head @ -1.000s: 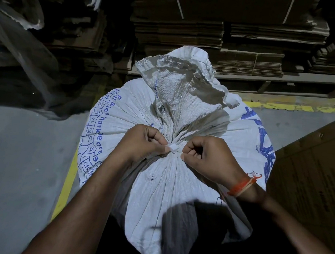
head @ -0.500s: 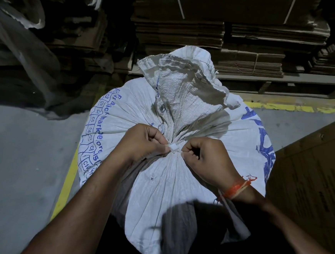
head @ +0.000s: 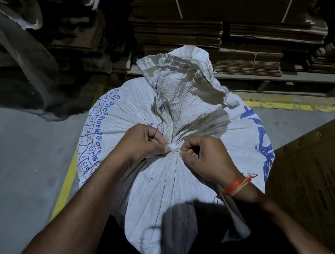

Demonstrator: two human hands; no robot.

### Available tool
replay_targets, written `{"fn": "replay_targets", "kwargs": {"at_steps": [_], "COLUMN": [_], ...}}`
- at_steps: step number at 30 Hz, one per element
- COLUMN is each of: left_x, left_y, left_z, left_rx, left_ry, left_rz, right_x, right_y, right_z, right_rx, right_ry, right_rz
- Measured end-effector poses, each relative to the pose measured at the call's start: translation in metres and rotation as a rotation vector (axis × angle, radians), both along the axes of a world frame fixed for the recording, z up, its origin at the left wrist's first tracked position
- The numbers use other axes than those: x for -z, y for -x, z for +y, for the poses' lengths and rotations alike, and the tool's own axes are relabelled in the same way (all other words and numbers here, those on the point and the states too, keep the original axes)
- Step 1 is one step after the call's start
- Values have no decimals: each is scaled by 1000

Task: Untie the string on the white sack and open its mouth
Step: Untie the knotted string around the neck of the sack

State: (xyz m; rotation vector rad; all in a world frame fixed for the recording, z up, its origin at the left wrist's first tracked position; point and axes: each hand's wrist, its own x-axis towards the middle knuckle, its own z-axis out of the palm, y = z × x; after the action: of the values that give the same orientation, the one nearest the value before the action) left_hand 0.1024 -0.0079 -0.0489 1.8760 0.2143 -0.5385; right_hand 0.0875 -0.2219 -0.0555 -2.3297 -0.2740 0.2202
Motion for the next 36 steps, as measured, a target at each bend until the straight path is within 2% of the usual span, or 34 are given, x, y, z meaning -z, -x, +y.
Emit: {"fn": "replay_targets", "kwargs": {"at_steps": [5,22,36], "left_x": [-1,-1,3], "left_y": [0,0,0], "left_z": [0,0,1], "left_rx": [-2,11,17], "left_ry": [16,-32,18], "left_rz": [9,-13,2], "right_x": [-12,-2,-2], "right_y": [-6,-7,-8], "right_z": [-16,-10,-10], "right_rx": [-80,-99,-119], "right_ry": [-3,9,-27], "right_rz": [87,-26,28]}}
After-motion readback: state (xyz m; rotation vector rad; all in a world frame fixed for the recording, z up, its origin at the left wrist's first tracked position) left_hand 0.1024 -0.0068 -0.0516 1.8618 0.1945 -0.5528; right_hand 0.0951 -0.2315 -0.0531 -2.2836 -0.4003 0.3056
